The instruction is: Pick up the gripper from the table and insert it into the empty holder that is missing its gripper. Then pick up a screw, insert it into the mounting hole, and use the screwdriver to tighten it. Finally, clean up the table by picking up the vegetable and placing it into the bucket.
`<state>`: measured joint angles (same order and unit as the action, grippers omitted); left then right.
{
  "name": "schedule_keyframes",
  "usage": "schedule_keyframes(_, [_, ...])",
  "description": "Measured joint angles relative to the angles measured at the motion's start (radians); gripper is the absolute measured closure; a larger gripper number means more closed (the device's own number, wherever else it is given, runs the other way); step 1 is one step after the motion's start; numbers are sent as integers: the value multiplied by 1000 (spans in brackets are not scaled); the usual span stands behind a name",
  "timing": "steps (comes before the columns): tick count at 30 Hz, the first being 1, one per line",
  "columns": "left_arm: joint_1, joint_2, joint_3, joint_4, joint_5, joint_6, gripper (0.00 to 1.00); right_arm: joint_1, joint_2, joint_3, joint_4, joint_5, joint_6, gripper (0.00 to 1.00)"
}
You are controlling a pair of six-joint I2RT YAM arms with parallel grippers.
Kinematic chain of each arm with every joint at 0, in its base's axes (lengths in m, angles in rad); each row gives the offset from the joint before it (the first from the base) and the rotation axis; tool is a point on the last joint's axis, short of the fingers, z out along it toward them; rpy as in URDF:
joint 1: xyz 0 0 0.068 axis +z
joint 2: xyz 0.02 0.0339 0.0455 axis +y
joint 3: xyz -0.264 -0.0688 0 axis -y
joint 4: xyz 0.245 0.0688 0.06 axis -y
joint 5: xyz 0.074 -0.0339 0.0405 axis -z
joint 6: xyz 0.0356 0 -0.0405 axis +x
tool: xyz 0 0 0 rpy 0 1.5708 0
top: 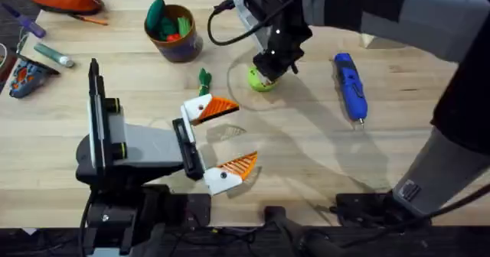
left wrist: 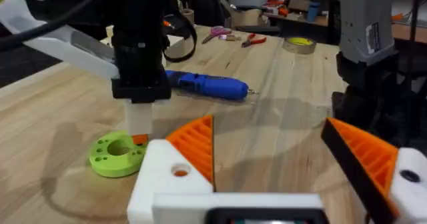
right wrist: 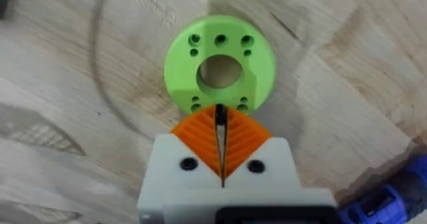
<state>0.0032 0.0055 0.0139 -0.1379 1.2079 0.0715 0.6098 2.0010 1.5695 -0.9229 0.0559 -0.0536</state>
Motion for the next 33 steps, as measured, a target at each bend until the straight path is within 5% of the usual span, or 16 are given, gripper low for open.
schedule_keyframes(22, [0,0,0,0,0,0,1,-12,-18,143,-101,0,-16,995])
schedule_keyframes(33, [0,0,0,0,0,0,1,-75,-323,150,-174,3,-22,995])
